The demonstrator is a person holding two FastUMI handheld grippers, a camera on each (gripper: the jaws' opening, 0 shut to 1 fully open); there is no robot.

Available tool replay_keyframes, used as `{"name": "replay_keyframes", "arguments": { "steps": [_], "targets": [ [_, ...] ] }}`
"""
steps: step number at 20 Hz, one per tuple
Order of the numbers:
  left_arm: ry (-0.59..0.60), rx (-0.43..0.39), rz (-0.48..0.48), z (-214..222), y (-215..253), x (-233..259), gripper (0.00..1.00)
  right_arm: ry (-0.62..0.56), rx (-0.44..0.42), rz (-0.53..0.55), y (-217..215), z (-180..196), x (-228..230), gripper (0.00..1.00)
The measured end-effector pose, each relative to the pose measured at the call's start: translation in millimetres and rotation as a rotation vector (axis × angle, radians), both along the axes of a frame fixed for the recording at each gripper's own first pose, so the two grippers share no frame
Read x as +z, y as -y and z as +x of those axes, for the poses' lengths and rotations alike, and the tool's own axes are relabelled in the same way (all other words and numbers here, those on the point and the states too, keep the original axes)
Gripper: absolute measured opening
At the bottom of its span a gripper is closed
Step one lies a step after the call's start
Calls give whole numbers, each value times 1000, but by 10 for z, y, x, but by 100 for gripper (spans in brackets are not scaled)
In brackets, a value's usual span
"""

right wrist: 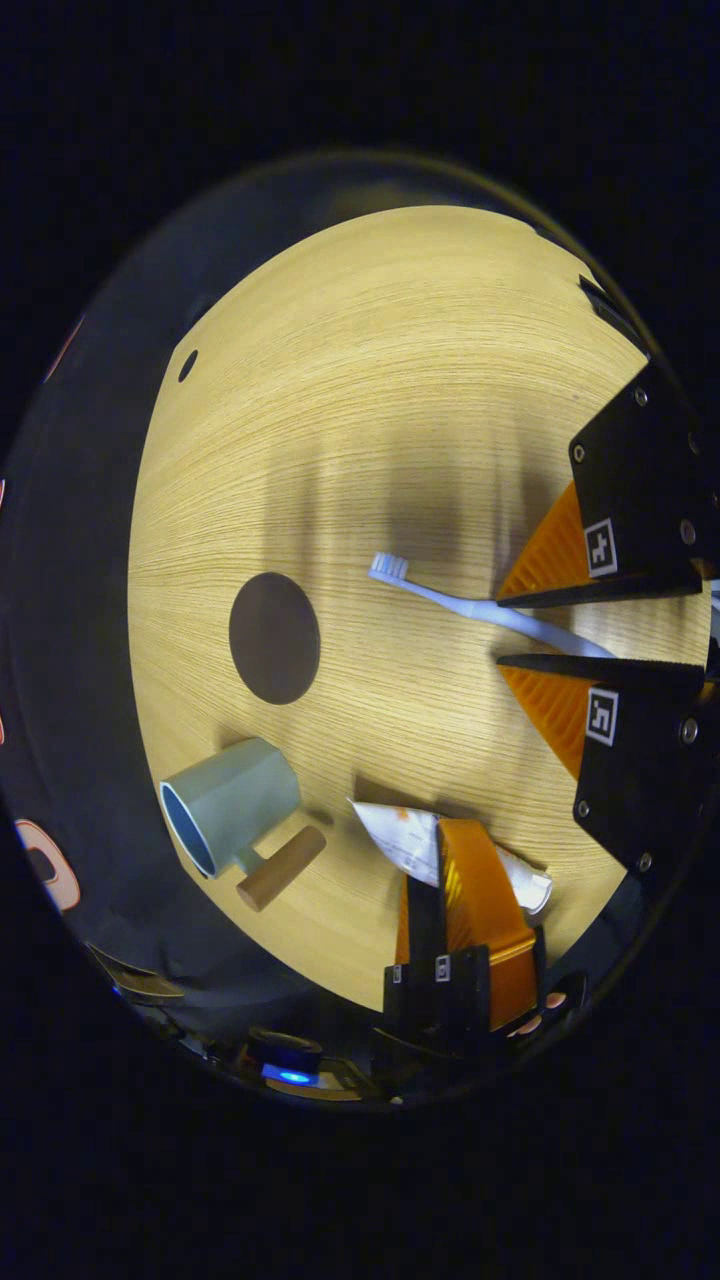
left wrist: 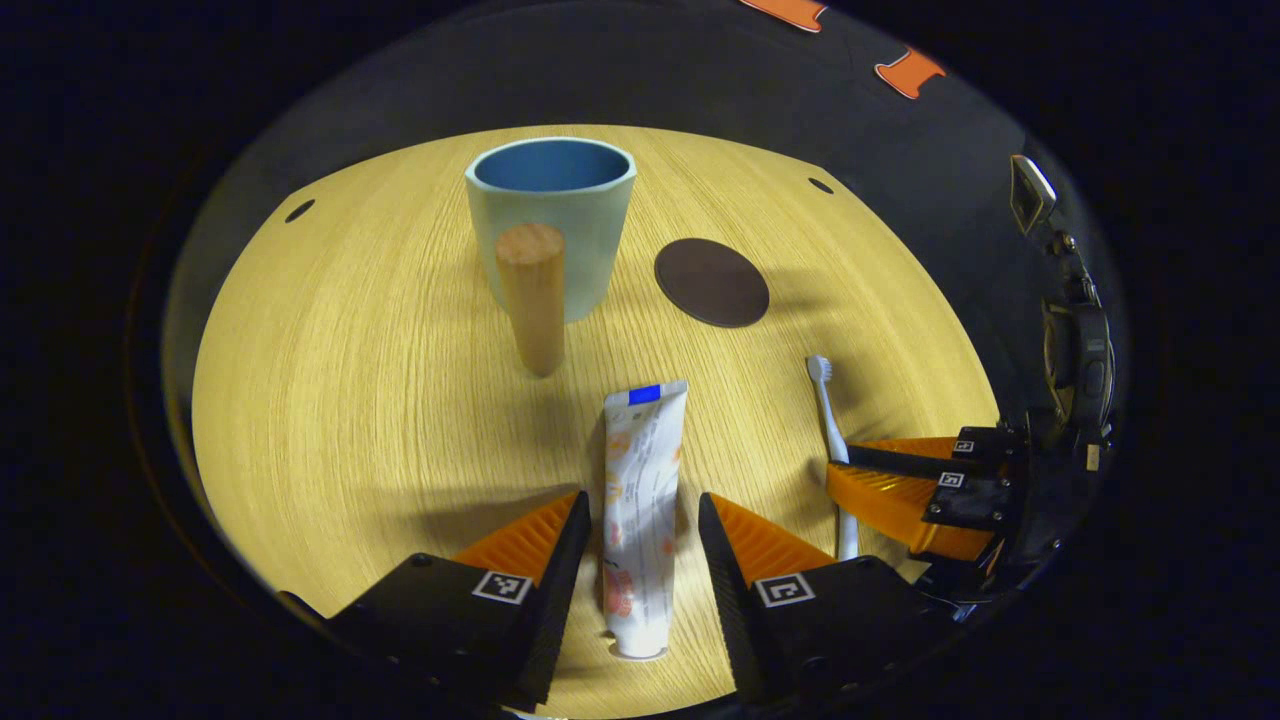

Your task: Put the toothbrush and toothpaste on the desktop into the cup, then pick up the cup and place it on the coaster on the desktop.

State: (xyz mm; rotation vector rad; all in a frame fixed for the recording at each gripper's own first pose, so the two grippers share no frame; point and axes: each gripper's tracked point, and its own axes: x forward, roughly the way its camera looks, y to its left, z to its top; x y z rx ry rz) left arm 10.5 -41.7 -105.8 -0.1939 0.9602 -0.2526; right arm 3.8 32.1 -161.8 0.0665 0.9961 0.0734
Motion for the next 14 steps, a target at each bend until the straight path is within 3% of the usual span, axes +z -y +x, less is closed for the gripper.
{"name": "replay_keyframes", "arguments": {
  "steps": [1, 3, 4, 5, 6, 9, 14],
  "targets": [
    [6, 13, 10, 40, -20, -6, 44, -2, 3, -1, -7, -5, -11, 25],
    [0, 13, 9, 12, -41, 7, 44, 19, -1, -10, 4, 31, -5, 22],
    [-3, 20, -12, 17, 3, -23, 44, 19, 6, 3, -30, 50, -24, 14],
    [-14, 19, -4, 14, -1, -39, 32, 27, 2, 26, -57, 65, -9, 12],
    [-5, 27, -9, 63, 1, -94, 32, 27, 0, 50, -85, 68, -10, 10],
    [-7, 63, -28, 40, -39, -52, 14, 75, -21, 73, -79, 129, 3, 5],
    [56, 57, -47, 68, -68, 25, 12, 172, -12, 96, -110, 199, 157, 4]
  ]
}}
